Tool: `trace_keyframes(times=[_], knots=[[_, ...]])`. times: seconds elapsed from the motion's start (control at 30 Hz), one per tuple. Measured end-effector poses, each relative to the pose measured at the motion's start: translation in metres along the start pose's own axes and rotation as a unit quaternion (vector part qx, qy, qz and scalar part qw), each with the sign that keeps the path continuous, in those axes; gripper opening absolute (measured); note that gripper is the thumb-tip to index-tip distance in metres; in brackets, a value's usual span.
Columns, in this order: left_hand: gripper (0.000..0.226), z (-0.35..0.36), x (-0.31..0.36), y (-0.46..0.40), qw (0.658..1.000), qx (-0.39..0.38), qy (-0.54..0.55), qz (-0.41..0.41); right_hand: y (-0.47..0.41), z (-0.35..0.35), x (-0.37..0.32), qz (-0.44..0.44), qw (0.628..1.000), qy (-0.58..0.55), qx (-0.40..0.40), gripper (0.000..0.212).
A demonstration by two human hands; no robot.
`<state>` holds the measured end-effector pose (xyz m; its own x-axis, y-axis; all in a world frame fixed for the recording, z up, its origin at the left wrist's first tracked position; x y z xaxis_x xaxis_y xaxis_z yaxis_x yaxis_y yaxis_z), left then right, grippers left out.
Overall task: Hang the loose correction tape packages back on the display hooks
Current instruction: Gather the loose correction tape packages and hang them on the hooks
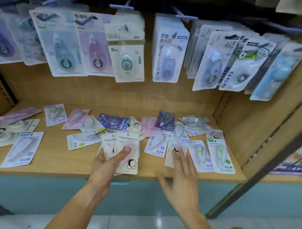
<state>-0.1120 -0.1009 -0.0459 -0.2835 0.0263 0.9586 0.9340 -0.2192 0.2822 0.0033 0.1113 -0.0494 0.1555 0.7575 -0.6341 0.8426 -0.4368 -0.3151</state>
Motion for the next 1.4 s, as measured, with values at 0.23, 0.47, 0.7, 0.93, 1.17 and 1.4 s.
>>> trace_keyframes(times=[0.23,0.47,0.7,0.93,1.17,1.4], knots=[[0.042,0.054,-0.021,0.032,0.996,-0.068,0.005,-0.051,0.029,-0.048,0.011,-0.1,0.992,-0.018,0.074,0.049],[0.04,0.08,-0.028,0.05,0.992,-0.077,0.02,-0.099,0.044,-0.096,-0.052,-0.219,0.932,-0.212,0.198,0.008],[0.056,0.094,-0.02,0.061,0.992,-0.097,0.034,-0.078,0.045,-0.045,-0.043,-0.148,0.948,-0.281,-0.007,0.022],[0.041,0.091,-0.029,0.056,0.997,-0.059,-0.009,-0.048,0.039,-0.045,-0.025,0.023,0.901,-0.432,-0.002,0.022],[0.049,0.102,-0.032,0.056,0.994,-0.075,0.033,-0.071,0.026,-0.004,-0.021,0.244,0.812,-0.526,-0.072,0.02],[0.053,0.06,-0.016,0.057,0.992,-0.058,0.099,-0.057,0.022,0.026,-0.083,0.171,0.844,-0.489,-0.138,0.03]])
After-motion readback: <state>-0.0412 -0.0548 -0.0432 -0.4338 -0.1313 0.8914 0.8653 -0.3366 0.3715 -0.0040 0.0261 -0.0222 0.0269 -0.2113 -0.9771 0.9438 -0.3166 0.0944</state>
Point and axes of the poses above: each hand's wrist, its own y-axis away from the middle knuckle, its own z-axis out of the palm, x = y × z, the point moved 8 cm from there along -y, towards the middle knuckle, and after that the axes turned 15 degrees about -y, right-handed, at the moved point
